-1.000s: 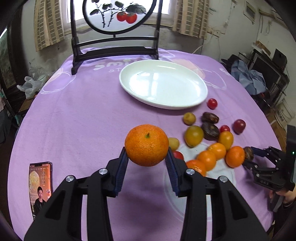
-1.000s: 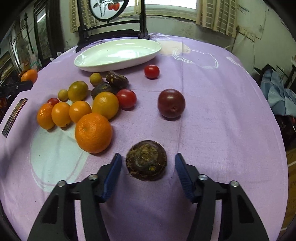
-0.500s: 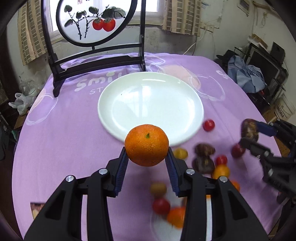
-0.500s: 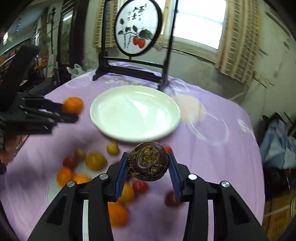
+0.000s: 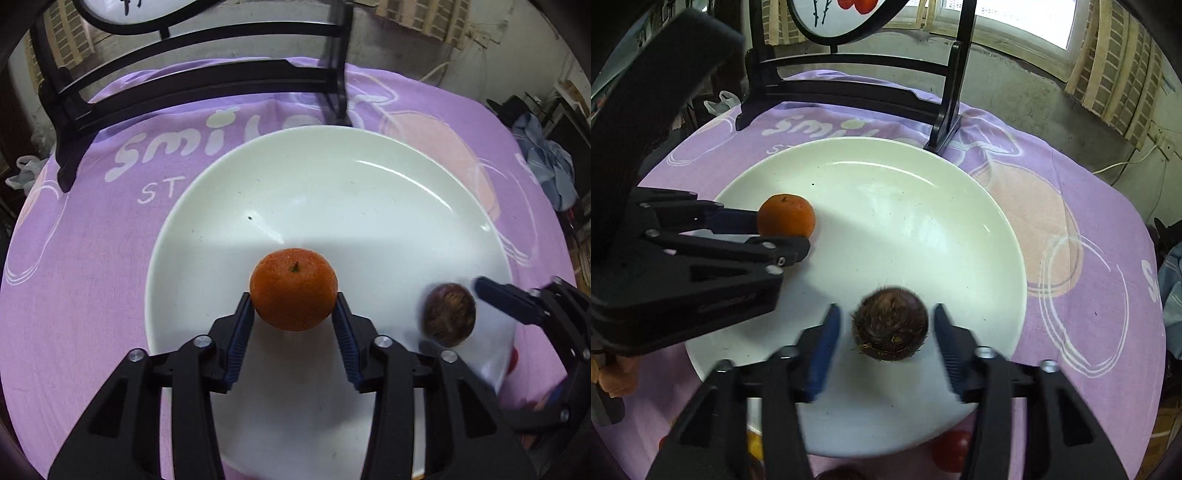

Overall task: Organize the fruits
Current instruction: 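Place the mandarin and brown fruit on the white plate, opening both tools, then grasp an orange with the right tool while the left tool grasps another orange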

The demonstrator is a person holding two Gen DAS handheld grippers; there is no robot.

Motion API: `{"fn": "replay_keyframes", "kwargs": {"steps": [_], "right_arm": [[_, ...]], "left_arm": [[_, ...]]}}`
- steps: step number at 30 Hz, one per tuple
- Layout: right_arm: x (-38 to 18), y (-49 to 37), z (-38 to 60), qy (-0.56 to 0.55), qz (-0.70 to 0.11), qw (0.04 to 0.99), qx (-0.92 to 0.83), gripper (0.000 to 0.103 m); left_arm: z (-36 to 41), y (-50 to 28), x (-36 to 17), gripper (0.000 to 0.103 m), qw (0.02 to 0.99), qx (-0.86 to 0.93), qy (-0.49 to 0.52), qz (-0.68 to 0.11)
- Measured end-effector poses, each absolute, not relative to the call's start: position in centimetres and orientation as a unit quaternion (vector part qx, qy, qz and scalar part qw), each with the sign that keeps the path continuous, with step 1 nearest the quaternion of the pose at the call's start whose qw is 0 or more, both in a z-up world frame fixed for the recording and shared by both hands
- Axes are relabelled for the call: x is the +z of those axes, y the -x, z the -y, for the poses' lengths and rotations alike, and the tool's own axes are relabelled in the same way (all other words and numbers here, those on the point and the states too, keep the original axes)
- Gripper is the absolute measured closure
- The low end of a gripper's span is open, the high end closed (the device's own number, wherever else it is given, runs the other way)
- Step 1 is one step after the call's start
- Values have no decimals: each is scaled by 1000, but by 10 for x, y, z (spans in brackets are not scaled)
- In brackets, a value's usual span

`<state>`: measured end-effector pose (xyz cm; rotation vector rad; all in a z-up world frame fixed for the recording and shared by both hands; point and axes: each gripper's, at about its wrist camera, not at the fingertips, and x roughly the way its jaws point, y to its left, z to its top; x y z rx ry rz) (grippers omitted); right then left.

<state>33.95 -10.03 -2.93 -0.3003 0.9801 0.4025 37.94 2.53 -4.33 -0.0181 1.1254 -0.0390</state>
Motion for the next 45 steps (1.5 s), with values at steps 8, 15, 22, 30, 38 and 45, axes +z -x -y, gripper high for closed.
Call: {"fn": "replay_keyframes", "kwargs": {"steps": [8, 15, 22, 30, 38, 45], "right_arm": [[13, -288, 148, 89, -422, 881, 194, 31], [33, -201, 198, 56, -397, 895, 194, 27], [6, -124, 214, 32, -422, 885, 196, 24], [-26, -95, 198, 53, -453, 869, 191, 24], [-41, -109, 175, 79, -463, 863, 186, 25], [-45, -112, 166, 105, -461, 863, 178, 58]], "left_arm": [[-26, -319, 17, 24, 882, -24, 18, -470], [-20, -222, 35, 21, 891, -53, 25, -450], [-19, -134, 15, 13, 902, -18, 12, -432], [-14, -79, -14, 11, 893, -20, -4, -450], [-13, -72, -39, 11, 877, -30, -2, -479], [-5, -78, -43, 11, 870, -40, -6, -492]]}}
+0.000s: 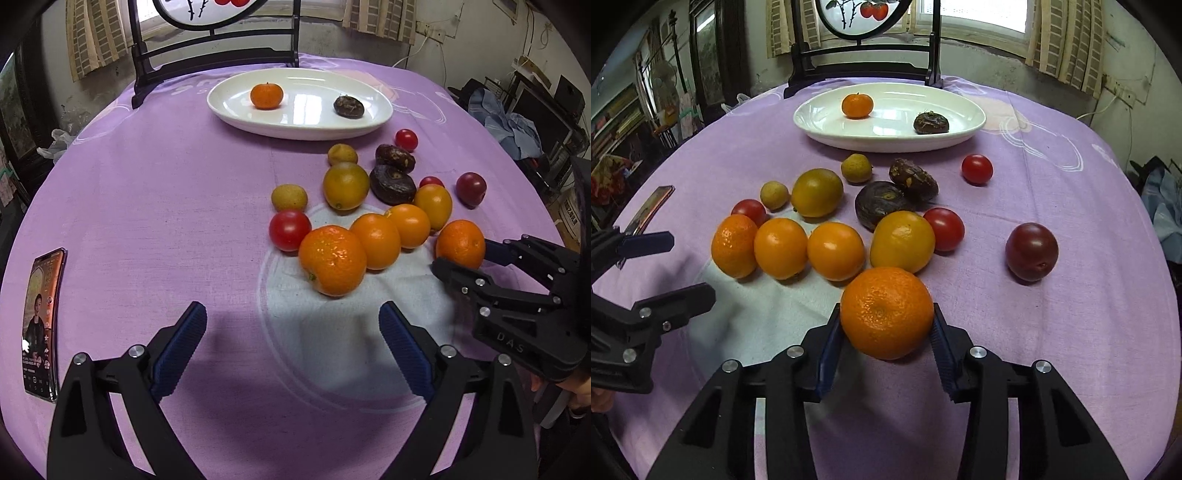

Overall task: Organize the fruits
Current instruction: 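Grasp an orange with the right tool while the left tool grasps another orange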

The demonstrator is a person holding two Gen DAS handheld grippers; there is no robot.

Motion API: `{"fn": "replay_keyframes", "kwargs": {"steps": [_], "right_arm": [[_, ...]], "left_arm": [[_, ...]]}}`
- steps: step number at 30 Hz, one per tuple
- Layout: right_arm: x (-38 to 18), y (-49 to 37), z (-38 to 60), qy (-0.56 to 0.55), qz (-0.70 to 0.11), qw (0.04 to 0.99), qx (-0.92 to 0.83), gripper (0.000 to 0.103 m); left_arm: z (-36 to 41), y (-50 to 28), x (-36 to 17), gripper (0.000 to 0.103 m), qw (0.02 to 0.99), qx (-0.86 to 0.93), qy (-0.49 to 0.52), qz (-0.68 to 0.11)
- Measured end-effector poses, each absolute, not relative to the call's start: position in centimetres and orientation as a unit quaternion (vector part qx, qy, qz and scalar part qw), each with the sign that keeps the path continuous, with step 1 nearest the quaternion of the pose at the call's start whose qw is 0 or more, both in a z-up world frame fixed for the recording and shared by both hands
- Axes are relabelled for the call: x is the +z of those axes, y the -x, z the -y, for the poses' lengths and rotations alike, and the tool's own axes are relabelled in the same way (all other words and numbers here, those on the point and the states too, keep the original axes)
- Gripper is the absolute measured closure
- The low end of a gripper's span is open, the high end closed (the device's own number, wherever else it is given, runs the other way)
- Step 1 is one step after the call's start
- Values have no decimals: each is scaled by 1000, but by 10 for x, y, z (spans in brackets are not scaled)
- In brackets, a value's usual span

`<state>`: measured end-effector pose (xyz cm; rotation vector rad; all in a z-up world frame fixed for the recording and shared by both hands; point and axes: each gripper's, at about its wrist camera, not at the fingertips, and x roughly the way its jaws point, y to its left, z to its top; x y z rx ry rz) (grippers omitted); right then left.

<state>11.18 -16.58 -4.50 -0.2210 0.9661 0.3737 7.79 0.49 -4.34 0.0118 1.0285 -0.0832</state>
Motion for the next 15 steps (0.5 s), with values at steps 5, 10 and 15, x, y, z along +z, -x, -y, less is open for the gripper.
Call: {"fn": "replay_keyframes", "kwargs": {"steps": [5, 10, 15], "right_arm": [[-36, -96, 180, 88, -441, 874, 183, 58], [-35, -93, 192, 58, -437, 876, 196, 58], [-32, -90, 196, 46, -428, 877, 216, 58]], "left_arm": [[4, -86, -48, 11, 866, -31, -8, -500], [16, -95, -53, 18, 867, -22, -36, -496], [15, -107, -62, 30, 862, -16, -26, -505]]}}
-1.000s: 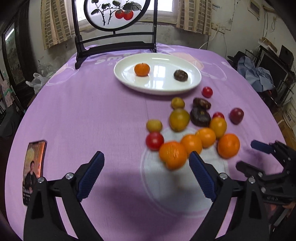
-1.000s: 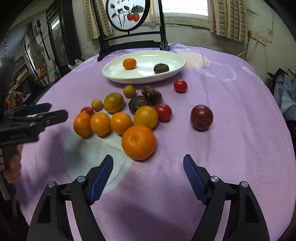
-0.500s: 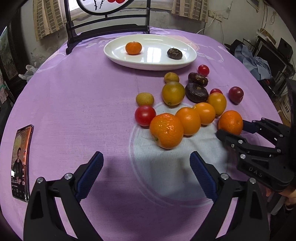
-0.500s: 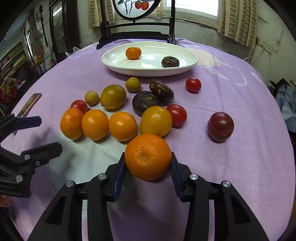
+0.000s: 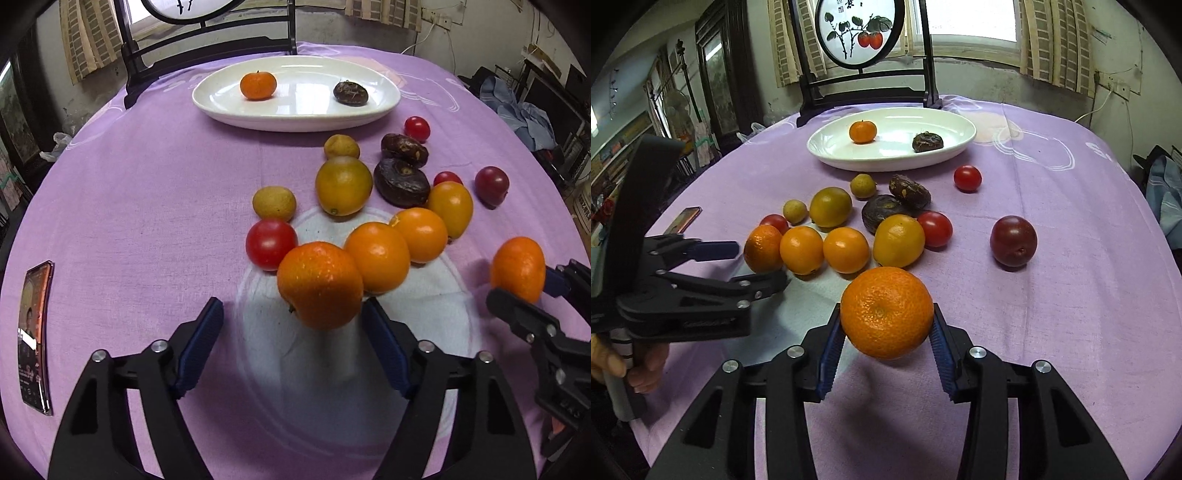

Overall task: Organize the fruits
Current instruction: 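Grasp an orange with the right tool while the left tool grasps another orange, then lower both held oranges onto the white plate and open both tools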

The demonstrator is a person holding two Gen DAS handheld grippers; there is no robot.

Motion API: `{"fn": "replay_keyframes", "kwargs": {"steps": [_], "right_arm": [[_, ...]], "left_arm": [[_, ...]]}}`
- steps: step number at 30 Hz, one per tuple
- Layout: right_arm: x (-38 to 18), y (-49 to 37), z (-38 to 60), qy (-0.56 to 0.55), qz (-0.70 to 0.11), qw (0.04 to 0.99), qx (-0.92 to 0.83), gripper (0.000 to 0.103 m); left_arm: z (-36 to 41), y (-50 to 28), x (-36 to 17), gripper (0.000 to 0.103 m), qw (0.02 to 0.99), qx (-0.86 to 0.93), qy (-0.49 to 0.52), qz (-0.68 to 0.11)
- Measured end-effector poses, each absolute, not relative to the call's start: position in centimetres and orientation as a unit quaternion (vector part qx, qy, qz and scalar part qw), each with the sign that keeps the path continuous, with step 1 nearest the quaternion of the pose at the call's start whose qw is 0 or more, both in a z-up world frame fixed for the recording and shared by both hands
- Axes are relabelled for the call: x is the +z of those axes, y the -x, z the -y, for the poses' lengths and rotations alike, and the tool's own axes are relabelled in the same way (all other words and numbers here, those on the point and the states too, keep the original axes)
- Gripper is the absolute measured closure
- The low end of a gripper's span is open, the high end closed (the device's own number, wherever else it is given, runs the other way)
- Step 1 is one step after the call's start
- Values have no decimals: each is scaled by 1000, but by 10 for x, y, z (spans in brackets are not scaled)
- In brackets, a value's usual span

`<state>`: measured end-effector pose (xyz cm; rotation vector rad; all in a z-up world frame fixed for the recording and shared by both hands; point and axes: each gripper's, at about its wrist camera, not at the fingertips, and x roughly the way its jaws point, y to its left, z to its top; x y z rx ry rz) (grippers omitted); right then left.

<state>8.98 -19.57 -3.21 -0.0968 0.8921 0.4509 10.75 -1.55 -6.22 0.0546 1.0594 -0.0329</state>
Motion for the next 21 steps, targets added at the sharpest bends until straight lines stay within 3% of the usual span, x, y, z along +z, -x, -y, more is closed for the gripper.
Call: {"fn": "replay_keyframes", "kwargs": {"steps": [4, 6, 7, 21], "right_arm": [[-34, -92, 200, 32, -437, 872, 219, 58], [-34, -93, 202, 31, -436, 873, 218, 58], [-33, -93, 203, 30, -435, 873, 218, 58], [-11, -78, 201, 17, -401, 888, 225, 58]], "left_arm": [[20, -114, -61, 39, 867, -20, -39, -497], [24, -116, -60, 59, 865, -38, -37, -500], [26, -115, -59, 63, 863, -48, -39, -502], [4, -70, 0, 63, 890, -68, -42, -448]]}}
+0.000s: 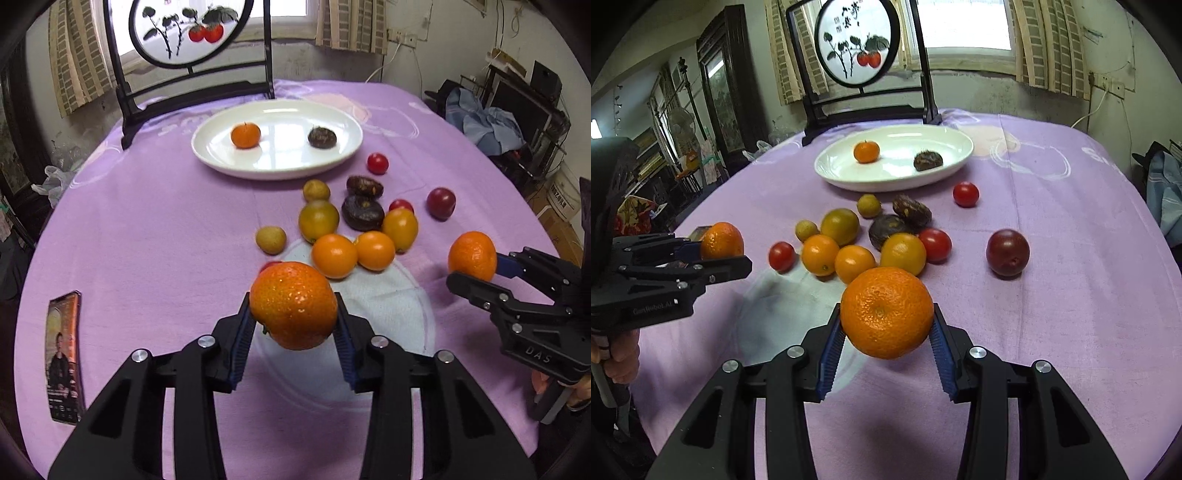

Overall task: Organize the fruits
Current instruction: 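Lower both held oranges onto the white plate and open both tools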

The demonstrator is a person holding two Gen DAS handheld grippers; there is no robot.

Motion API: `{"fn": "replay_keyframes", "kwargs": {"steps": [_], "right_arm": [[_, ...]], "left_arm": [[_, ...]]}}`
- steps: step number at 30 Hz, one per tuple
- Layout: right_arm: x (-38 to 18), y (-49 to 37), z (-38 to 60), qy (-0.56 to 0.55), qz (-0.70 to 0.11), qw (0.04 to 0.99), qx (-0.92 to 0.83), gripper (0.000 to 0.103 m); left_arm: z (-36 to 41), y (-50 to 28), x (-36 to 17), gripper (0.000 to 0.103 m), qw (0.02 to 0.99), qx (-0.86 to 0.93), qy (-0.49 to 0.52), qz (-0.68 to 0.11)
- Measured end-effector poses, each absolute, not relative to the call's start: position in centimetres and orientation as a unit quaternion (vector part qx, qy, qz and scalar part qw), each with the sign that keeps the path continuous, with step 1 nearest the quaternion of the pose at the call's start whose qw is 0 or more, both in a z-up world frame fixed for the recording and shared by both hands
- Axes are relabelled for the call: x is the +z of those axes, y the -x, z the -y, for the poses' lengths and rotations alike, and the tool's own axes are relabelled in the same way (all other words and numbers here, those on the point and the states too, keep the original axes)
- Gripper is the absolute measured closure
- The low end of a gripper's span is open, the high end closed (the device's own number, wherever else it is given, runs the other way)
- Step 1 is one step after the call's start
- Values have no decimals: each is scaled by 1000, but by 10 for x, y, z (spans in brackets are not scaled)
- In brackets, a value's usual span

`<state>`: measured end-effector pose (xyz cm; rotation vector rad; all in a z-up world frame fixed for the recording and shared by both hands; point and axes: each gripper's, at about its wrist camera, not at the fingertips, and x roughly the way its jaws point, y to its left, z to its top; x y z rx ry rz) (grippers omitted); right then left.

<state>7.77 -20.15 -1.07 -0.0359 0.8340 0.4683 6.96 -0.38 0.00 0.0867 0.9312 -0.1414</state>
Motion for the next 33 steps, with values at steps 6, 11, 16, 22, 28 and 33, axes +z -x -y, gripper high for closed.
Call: {"fn": "replay_keyframes", "kwargs": {"steps": [6, 11, 16, 22, 28, 33], "right_arm": [[31, -72, 192, 26, -366, 897, 246, 58], [61, -101, 171, 67, -341, 906, 242, 58], [58, -154, 144, 96, -351, 901, 237, 58], [30, -220, 122, 113, -390, 885, 229, 58], [-1, -264, 111, 121, -428, 868, 218, 58], [-13, -277, 105, 126, -441, 862, 215, 56]], "left_arm": [[-4, -86, 30, 63, 899, -77, -41, -429], [-9, -129, 46, 63, 908, -72, -34, -410], [-17, -196, 40, 63, 904, -56, -8, -423], [-22, -260, 9, 63, 894, -32, 3, -448], [-25, -304, -22, 63, 880, -19, 7, -474], [-26, -321, -33, 61, 873, -8, 24, -488]]}}
